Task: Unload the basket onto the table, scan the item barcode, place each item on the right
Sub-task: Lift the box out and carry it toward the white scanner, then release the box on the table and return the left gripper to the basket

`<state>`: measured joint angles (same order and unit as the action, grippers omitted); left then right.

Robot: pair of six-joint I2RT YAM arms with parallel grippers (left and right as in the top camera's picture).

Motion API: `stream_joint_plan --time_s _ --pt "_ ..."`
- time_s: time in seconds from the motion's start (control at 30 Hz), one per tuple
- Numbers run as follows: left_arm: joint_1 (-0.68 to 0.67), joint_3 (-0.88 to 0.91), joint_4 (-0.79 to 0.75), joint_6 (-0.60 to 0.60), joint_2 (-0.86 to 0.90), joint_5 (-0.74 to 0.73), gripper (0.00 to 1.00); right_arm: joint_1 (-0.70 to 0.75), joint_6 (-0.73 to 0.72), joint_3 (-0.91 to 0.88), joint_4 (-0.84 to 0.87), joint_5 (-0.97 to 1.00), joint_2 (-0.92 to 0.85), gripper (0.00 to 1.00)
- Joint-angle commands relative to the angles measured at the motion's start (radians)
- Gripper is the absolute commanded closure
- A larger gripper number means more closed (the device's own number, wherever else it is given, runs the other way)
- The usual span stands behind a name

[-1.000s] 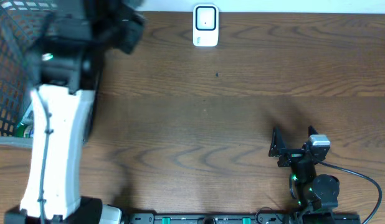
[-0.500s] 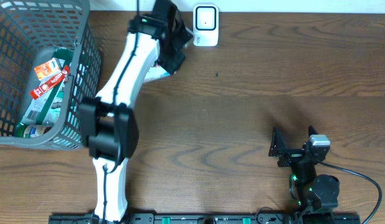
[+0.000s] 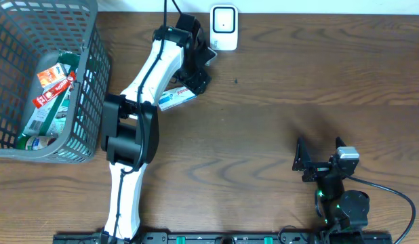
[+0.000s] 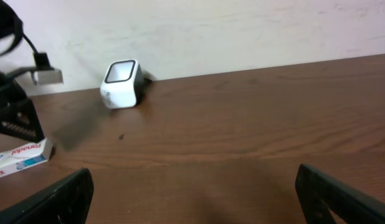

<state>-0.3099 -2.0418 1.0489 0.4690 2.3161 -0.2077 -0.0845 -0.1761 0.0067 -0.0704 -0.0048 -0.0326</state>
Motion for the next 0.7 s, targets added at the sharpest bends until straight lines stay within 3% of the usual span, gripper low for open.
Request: stream_joint_plan --time_s 0.0,0.2,0.33,0.53,0.67 --pt "0.001 -0.018 0.005 0.002 -0.212 0.044 0.19 0.005 -0.01 -0.001 -0.004 -0.004 0.002 0.01" --pt "0.034 -0.019 -0.068 0.029 -0.61 0.237 0.09 0.005 -0.01 -0.001 -0.005 -0.004 0.002 0.01" --pt "0.191 -0.019 -0.082 0.038 -0.782 0.246 0.07 0.005 -0.01 -0.001 -0.005 -0.004 0.002 0.01" --pt "0.52 -0.015 -0.054 0.034 -0.792 0.221 0.07 0.005 -0.01 -0.001 -0.005 -0.004 0.002 0.01" --pt "0.644 -0.006 -0.035 0.034 -0.706 0.131 0.07 0.005 -0.01 -0.001 -0.005 -0.004 0.002 0.01"
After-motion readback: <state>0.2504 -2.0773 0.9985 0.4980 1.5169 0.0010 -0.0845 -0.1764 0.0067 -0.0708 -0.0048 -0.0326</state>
